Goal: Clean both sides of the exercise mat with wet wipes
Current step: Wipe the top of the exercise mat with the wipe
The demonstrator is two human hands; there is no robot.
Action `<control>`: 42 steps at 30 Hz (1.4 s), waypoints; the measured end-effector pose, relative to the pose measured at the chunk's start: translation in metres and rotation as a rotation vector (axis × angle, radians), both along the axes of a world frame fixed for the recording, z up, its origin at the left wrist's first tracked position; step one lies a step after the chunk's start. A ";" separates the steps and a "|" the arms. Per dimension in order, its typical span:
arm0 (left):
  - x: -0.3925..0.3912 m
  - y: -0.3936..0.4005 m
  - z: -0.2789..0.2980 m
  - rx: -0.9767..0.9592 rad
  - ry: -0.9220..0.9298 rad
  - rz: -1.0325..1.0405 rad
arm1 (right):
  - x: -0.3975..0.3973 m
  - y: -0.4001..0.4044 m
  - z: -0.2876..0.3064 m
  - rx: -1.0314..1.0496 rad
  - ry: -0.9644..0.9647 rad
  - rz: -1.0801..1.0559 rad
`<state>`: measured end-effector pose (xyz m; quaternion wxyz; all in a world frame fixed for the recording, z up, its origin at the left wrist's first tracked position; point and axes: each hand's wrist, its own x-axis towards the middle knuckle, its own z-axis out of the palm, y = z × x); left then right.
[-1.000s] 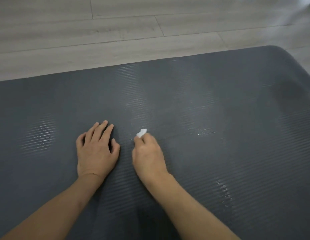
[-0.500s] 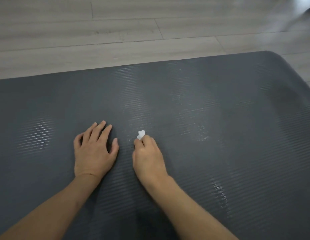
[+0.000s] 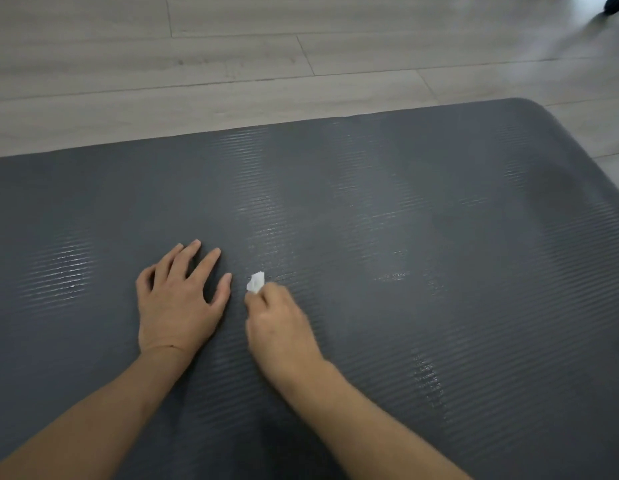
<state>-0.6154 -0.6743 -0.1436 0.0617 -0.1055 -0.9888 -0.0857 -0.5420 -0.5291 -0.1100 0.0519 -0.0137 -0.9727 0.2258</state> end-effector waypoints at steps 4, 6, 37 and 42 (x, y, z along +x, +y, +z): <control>0.001 0.001 0.000 0.000 0.000 -0.005 | -0.001 0.132 -0.002 0.152 0.034 -0.258; 0.000 0.002 0.000 0.000 0.008 -0.001 | 0.007 0.196 0.004 0.197 0.001 -0.545; -0.001 0.004 0.001 0.049 0.039 -0.002 | 0.038 0.193 0.001 0.195 0.004 -0.632; -0.001 0.002 0.000 0.050 0.045 0.003 | 0.032 0.037 -0.017 0.066 0.045 -0.446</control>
